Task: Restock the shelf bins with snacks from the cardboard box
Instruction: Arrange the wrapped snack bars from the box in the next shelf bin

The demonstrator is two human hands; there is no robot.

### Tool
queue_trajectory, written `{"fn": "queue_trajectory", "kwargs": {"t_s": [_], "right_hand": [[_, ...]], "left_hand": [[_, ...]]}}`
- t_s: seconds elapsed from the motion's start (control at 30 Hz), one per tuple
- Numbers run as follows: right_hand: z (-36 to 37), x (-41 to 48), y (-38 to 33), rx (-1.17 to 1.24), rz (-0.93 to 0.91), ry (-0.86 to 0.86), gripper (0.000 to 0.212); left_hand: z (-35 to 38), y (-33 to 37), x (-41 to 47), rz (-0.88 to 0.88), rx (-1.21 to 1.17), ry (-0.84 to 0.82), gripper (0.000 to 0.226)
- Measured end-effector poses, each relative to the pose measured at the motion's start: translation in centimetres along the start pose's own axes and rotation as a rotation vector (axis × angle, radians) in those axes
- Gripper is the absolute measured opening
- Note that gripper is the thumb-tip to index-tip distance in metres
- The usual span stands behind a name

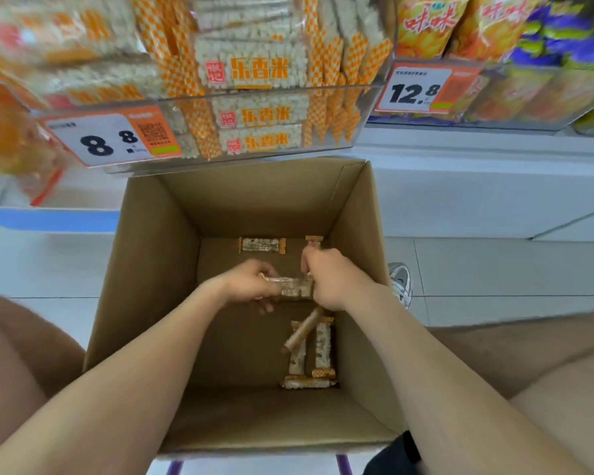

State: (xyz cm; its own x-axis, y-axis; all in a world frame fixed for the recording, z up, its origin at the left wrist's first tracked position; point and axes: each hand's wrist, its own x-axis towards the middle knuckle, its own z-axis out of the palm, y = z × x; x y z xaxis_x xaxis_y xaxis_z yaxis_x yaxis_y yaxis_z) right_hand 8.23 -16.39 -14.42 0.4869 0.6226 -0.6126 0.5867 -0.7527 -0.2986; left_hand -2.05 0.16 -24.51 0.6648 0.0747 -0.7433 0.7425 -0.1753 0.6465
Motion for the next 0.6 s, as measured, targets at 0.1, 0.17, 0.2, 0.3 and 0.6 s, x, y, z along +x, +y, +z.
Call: {"fn": "queue_trajectory", "kwargs": {"t_s": [0.1, 0.17, 0.2, 0.3, 0.6], "right_hand": [[0.6, -0.8, -0.3, -0.055, -0.017, -0.068, 0.049], [0.6, -1.2, -0.1, -0.085, -0.005, -0.086, 0.059], [0.6, -1.4, 0.1, -0.092, -0.001, -0.086, 0.063], [1.2, -1.7, 0.2, -0.050, -0.029, -0.060, 0.066], [0.1, -1.2, 0.6, -0.078, -0.010, 0.119, 0.013]], "left_hand": [[-0.3, 1.0, -2.1, 0.042, 0.077, 0.039, 0.019], [-0.4, 0.6, -2.7, 0.099, 0.336, 0.159, 0.022], [-0.3, 0.2, -2.9, 0.111, 0.428, 0.190, 0.022], [1.1, -1.3, -3.0, 0.116, 0.319, 0.067, 0.019], [5.0, -1.4, 1.9, 0.094, 0.194, 0.118, 0.035]]}}
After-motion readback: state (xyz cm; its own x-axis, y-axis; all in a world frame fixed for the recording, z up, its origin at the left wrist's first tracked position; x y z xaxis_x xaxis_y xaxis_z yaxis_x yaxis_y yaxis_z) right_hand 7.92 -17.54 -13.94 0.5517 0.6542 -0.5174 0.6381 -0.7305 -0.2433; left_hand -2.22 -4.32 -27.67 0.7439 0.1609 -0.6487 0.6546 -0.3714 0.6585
